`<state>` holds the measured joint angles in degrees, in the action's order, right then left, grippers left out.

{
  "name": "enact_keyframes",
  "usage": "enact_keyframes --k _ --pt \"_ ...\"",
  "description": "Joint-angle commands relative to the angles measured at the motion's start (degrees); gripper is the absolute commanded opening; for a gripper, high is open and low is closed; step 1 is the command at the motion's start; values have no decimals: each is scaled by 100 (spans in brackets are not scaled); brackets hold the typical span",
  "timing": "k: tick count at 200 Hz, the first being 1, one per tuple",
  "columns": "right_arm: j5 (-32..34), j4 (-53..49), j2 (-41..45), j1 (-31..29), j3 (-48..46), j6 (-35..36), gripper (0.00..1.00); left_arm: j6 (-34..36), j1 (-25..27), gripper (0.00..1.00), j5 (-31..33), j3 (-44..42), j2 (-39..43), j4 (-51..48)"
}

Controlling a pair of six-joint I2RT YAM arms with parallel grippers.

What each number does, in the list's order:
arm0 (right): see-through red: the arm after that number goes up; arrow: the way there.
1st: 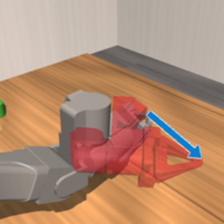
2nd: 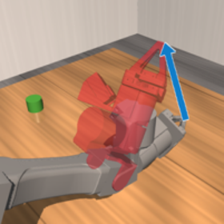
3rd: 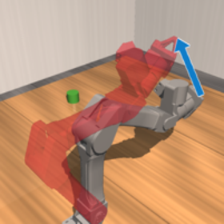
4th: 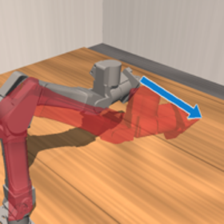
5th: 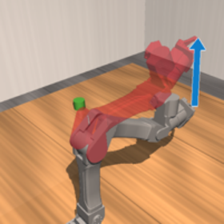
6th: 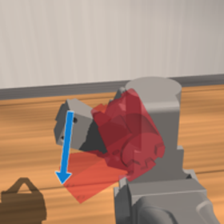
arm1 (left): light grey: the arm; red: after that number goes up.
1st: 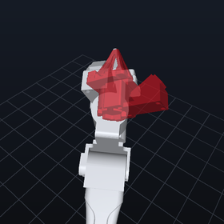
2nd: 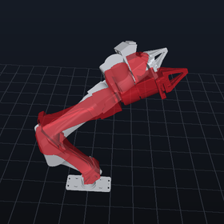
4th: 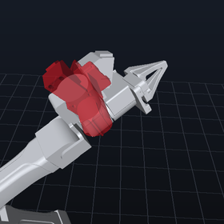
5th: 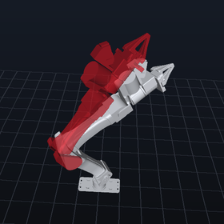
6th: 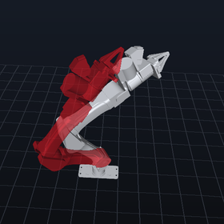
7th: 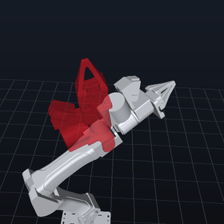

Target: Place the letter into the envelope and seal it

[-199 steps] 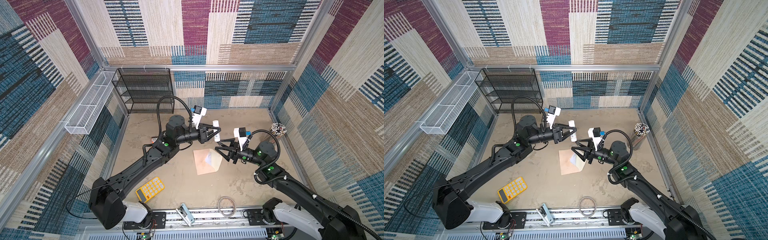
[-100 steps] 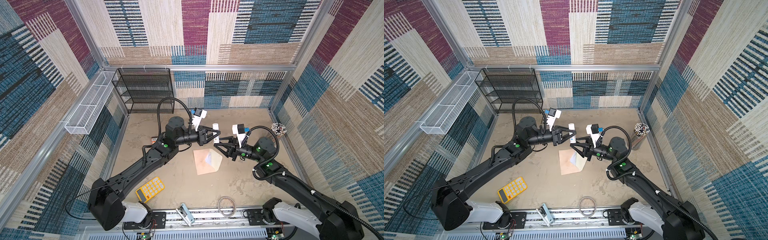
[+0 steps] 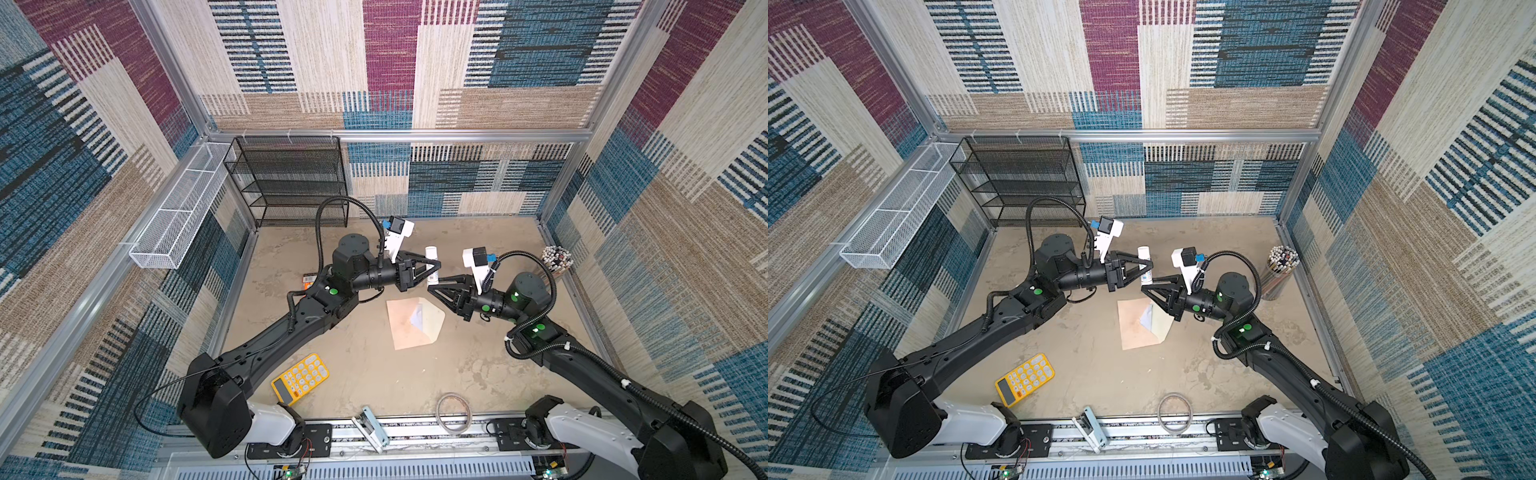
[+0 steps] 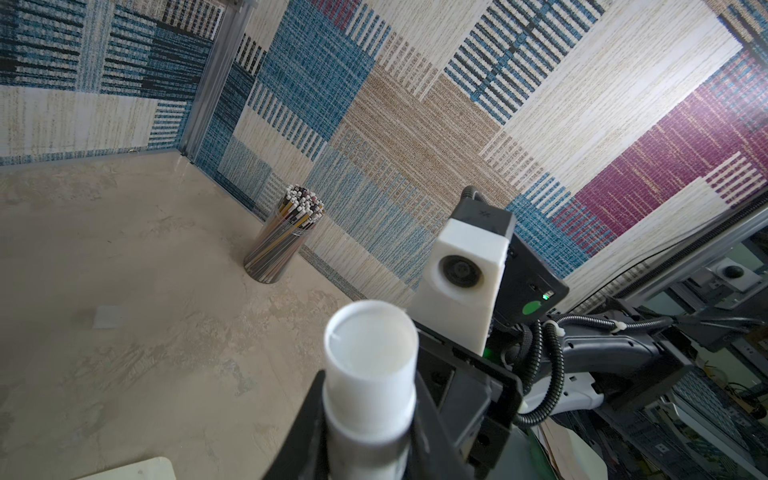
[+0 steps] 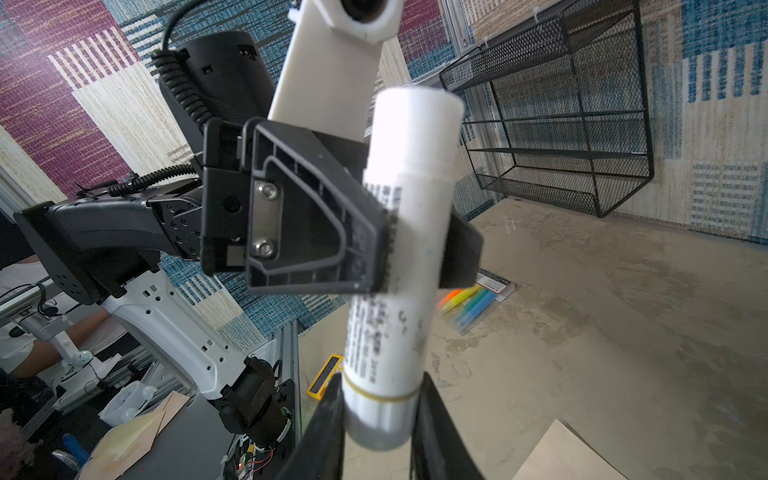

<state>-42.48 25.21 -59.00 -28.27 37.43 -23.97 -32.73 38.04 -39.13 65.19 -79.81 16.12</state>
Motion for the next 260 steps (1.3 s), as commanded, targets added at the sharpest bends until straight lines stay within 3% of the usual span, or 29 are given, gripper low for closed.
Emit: enact_keyframes --k 1,29,70,130,175,207,230,260 --pt "321 424 95 -44 82 -34 18 252 22 0 438 -65 32 -544" --pt "1135 263 197 -253 93 112 16 377 78 0 1389 -68 81 -1026" --pt "2797 -35 242 -834 177 503 13 384 244 0 2174 32 31 -1293" --pt "4781 -303 6 -1739 485 1107 12 370 503 0 2812 158 -214 -1374" --pt "5611 -493 -227 -2255 691 1352 14 331 579 0 3039 40 -288 -1146" --pt "5311 -447 -84 -2261 432 1333 32 291 410 0 2805 -185 -111 -682" --pt "5055 -407 186 -2260 155 1347 58 359 192 0 2416 -87 18 -740" --pt "4559 -377 500 -2249 -134 1570 73 294 -188 0 1700 -30 243 -629"
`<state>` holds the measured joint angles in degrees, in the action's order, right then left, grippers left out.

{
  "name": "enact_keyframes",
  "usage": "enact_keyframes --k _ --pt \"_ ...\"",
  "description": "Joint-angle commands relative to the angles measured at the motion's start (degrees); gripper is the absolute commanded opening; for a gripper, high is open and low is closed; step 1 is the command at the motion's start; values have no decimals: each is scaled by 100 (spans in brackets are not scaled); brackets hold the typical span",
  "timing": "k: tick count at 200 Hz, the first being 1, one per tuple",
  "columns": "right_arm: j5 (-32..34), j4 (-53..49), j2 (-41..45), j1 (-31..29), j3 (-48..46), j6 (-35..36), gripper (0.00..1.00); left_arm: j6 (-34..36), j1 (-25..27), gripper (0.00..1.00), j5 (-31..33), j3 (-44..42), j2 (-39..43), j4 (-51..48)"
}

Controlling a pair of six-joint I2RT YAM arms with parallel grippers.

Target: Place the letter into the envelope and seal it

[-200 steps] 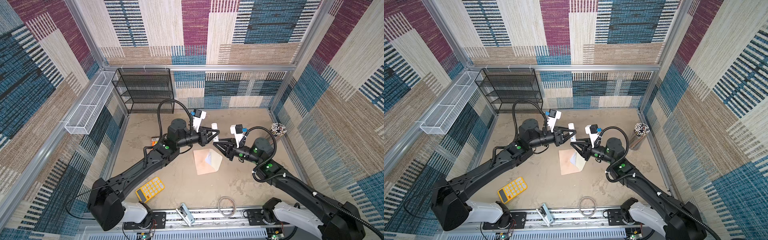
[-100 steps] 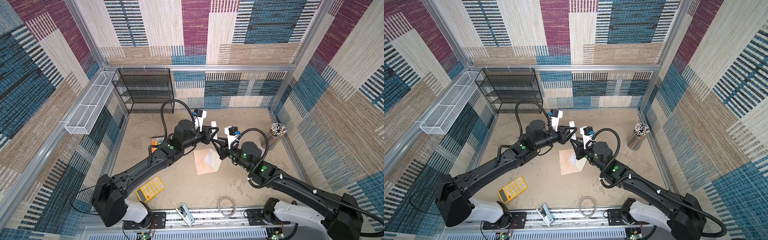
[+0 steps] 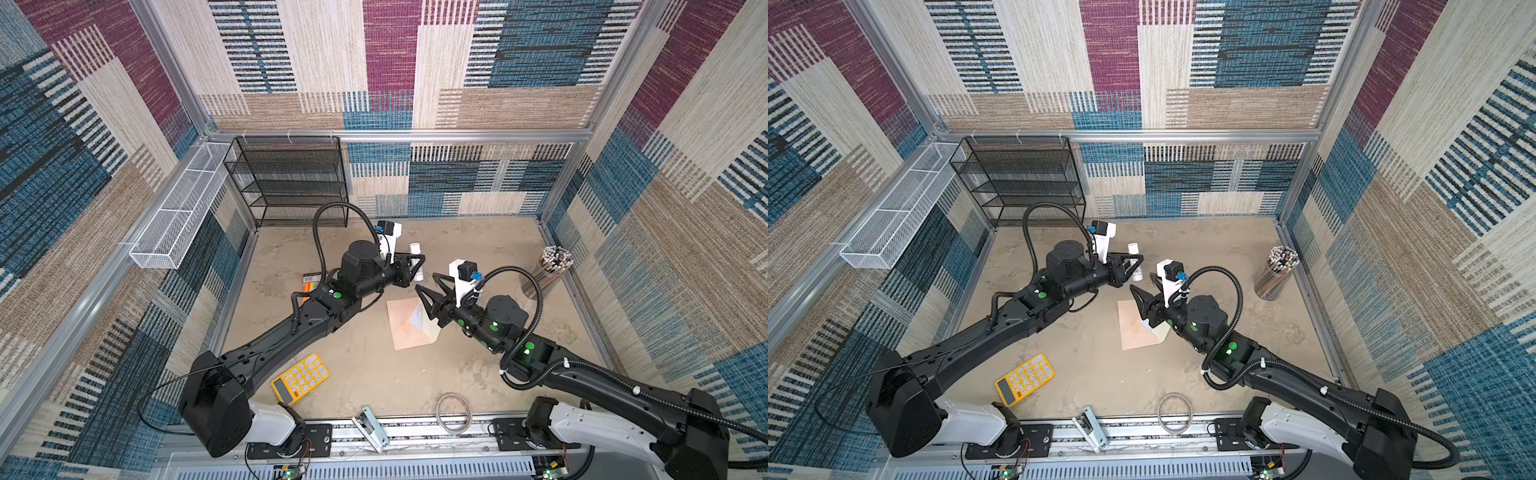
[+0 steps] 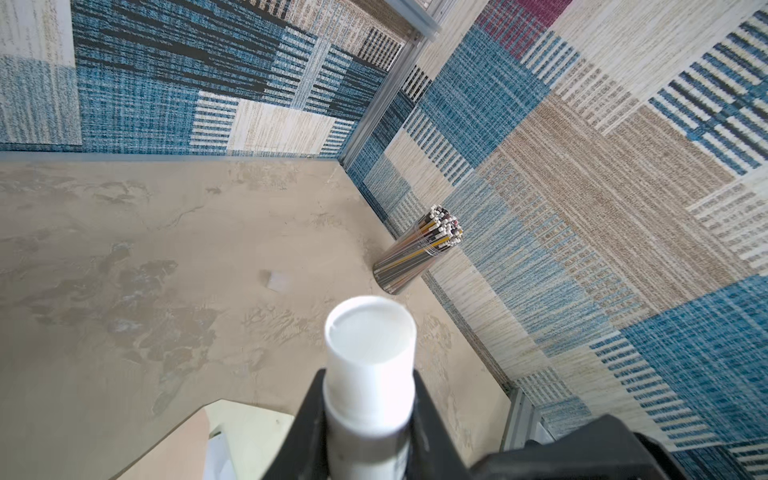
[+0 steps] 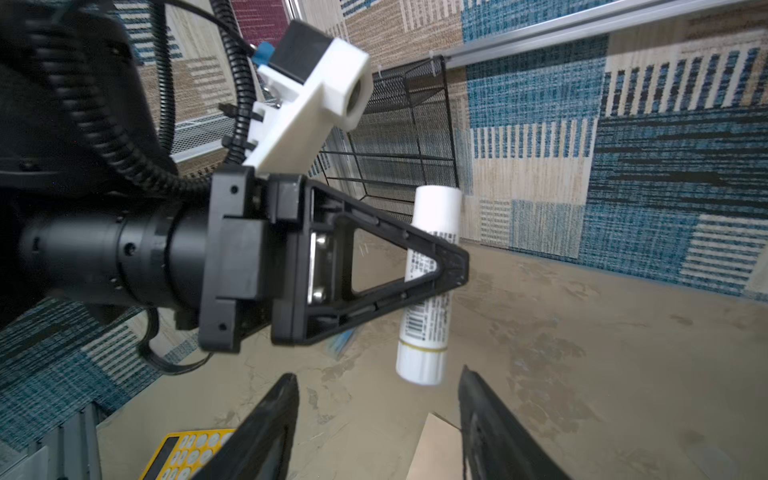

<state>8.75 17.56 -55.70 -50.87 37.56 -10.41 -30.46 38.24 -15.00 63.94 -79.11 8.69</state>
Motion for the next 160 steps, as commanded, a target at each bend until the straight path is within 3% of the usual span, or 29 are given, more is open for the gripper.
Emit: enact_keyframes --k 1,45,92,160 --pt "-592 388 176 13 -159 224 74 66 -219 0 -736 98 184 115" --pt "-2252 609 478 707 -405 65 76 100 -539 0 -2259 211 368 231" --pt "-3935 1197 158 1417 -259 -599 71 -132 -590 0 -3253 -61 381 852" --pt "-4505 1599 -226 1484 -136 -923 62 -483 -590 0 -3559 -228 353 1478"
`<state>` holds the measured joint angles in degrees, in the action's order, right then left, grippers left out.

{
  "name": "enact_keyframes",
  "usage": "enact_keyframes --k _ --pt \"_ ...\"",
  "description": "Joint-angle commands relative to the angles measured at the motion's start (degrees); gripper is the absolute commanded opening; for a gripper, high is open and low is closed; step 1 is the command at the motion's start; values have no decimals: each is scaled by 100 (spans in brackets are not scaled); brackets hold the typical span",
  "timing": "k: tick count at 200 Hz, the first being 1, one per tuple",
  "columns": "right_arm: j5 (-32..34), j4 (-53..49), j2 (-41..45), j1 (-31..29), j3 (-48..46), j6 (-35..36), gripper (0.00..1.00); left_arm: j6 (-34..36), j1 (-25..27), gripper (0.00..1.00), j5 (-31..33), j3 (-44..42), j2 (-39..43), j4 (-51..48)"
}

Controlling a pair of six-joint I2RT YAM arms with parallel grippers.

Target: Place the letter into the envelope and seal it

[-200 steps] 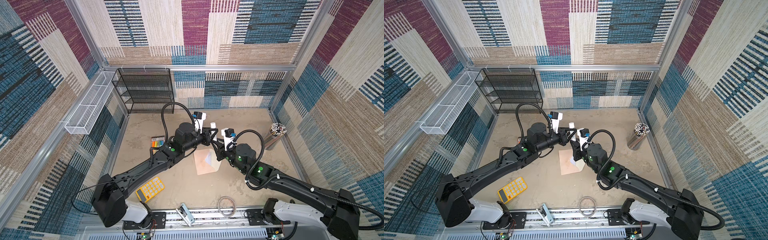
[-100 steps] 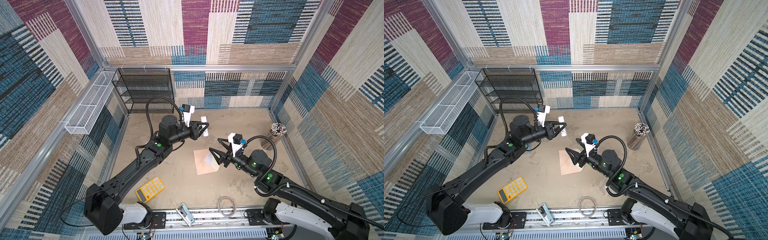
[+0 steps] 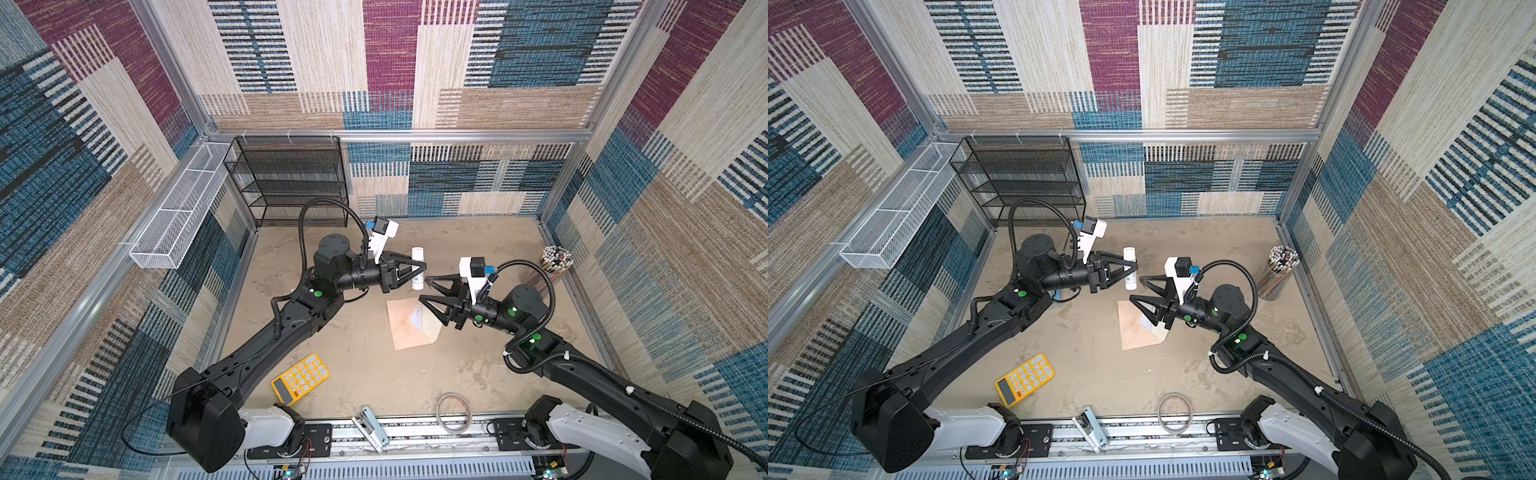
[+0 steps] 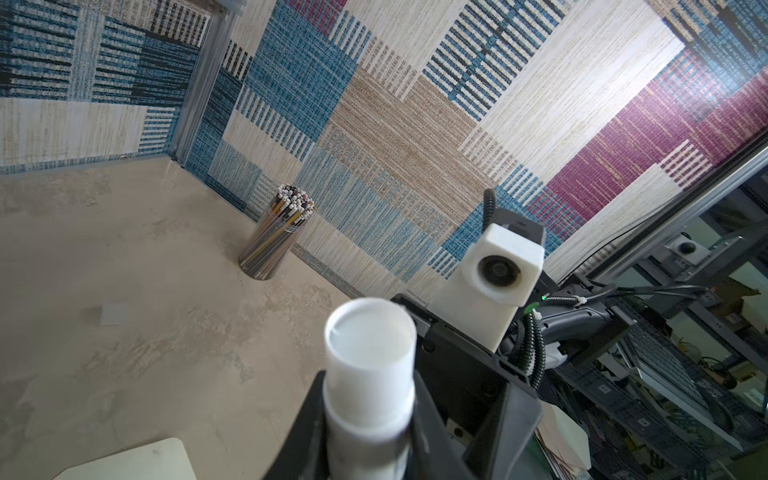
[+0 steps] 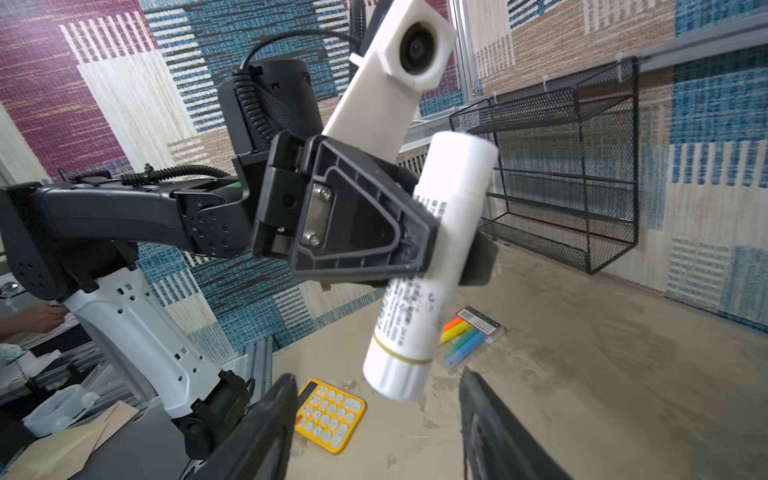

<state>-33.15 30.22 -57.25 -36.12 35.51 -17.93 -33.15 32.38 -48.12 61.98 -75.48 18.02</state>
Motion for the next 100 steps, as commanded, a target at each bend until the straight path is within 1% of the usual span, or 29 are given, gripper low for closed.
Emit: enact_keyframes --k 1,54,82,100 --pt "-319 339 -73 13 74 -182 62 -221 -4 0 -249 -34 -14 553" --pt "-405 513 -302 8 193 -272 50 -412 11 0 -356 -106 -83 826" --pt "-430 574 -380 12 231 -312 46 -395 16 0 -347 -133 -85 808" --pt "-380 523 -406 13 264 -300 46 -358 31 0 -264 -126 -66 742"
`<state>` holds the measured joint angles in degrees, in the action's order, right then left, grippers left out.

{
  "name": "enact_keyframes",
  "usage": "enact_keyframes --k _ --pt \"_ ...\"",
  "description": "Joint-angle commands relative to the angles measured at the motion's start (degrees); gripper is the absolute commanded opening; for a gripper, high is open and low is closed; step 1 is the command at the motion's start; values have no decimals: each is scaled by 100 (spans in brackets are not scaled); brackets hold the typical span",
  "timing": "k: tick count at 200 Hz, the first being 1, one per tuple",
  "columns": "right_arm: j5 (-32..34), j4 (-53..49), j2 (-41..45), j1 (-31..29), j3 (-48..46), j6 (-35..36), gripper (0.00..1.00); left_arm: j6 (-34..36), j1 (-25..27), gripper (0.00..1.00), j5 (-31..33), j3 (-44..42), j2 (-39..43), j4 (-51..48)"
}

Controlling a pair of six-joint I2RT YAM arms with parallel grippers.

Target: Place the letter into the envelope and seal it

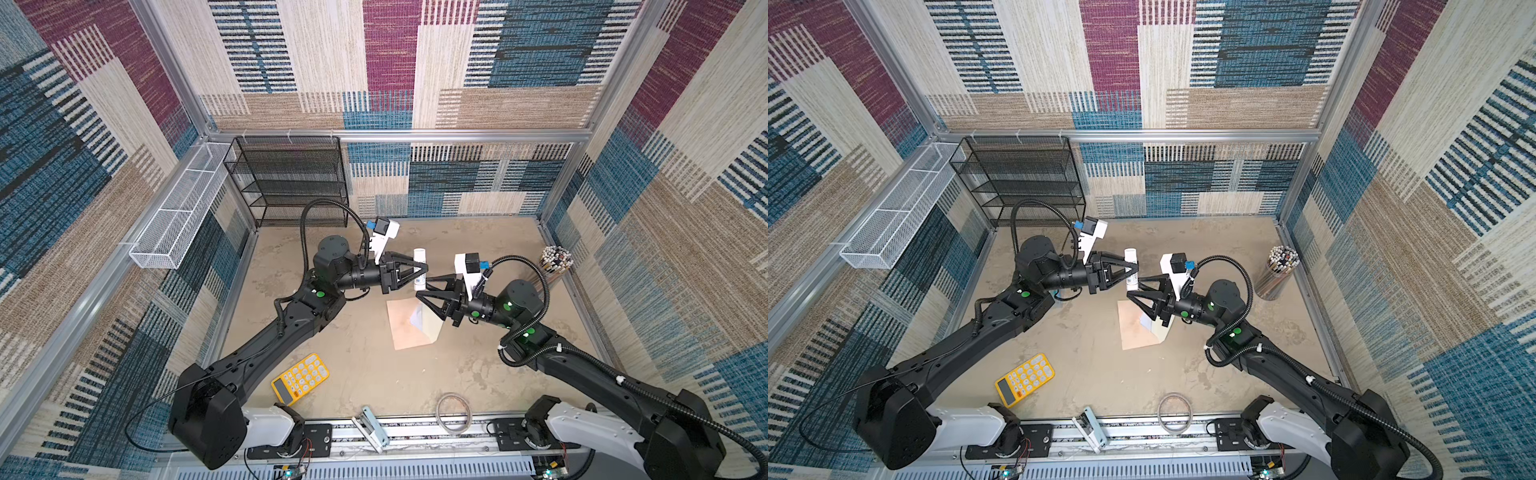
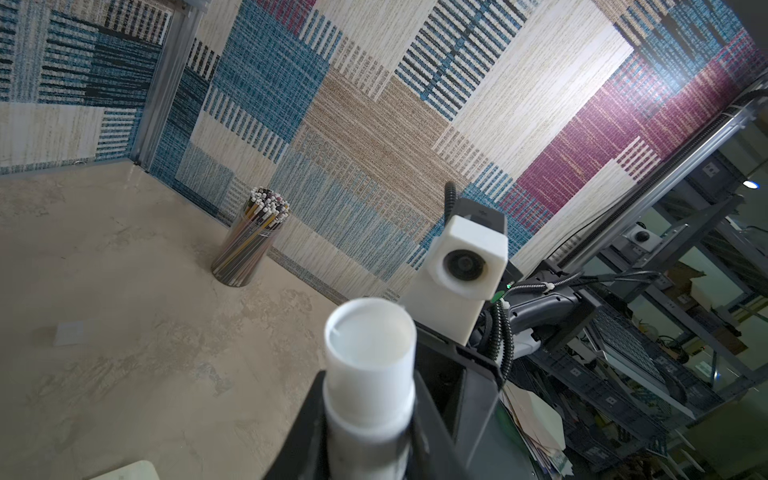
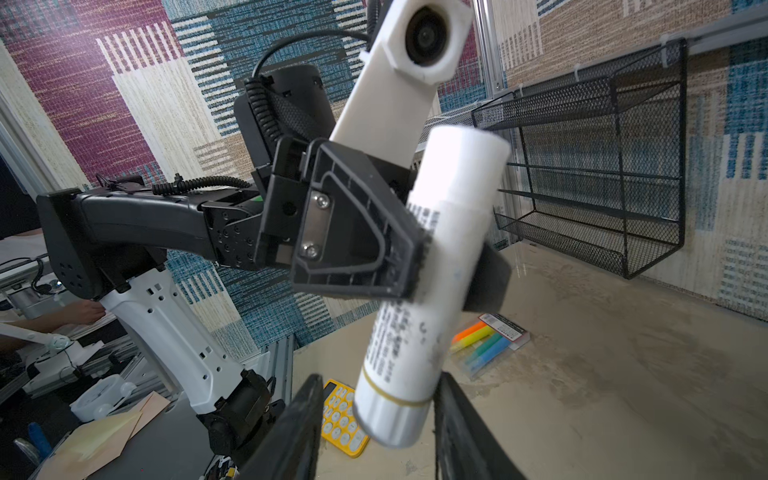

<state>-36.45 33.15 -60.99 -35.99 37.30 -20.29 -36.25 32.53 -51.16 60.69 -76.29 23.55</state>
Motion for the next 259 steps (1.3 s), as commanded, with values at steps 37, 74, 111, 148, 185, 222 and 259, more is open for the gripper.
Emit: enact_keyframes --k 37,74,111,148,185,222,259 --pt "755 -155 92 -4 105 205 66 527 99 0 1603 14 359 -838" --pt "1789 -426 213 -167 47 604 72 931 413 0 3482 15 642 -1493" --pt "2650 -631 -11 -662 287 1226 67 1196 901 0 4316 202 547 -1772" --pt "3095 -724 -214 -848 422 1436 60 1313 1148 0 4654 307 445 -1828" --pt "3247 -812 -264 -866 471 1528 48 1341 1220 0 4650 356 368 -1828" --pt "3254 -923 -325 -866 508 1571 41 1316 1235 0 4641 330 331 -1757" --pt "3222 -1056 -396 -875 524 1572 45 1343 1235 0 4709 314 361 -1749"
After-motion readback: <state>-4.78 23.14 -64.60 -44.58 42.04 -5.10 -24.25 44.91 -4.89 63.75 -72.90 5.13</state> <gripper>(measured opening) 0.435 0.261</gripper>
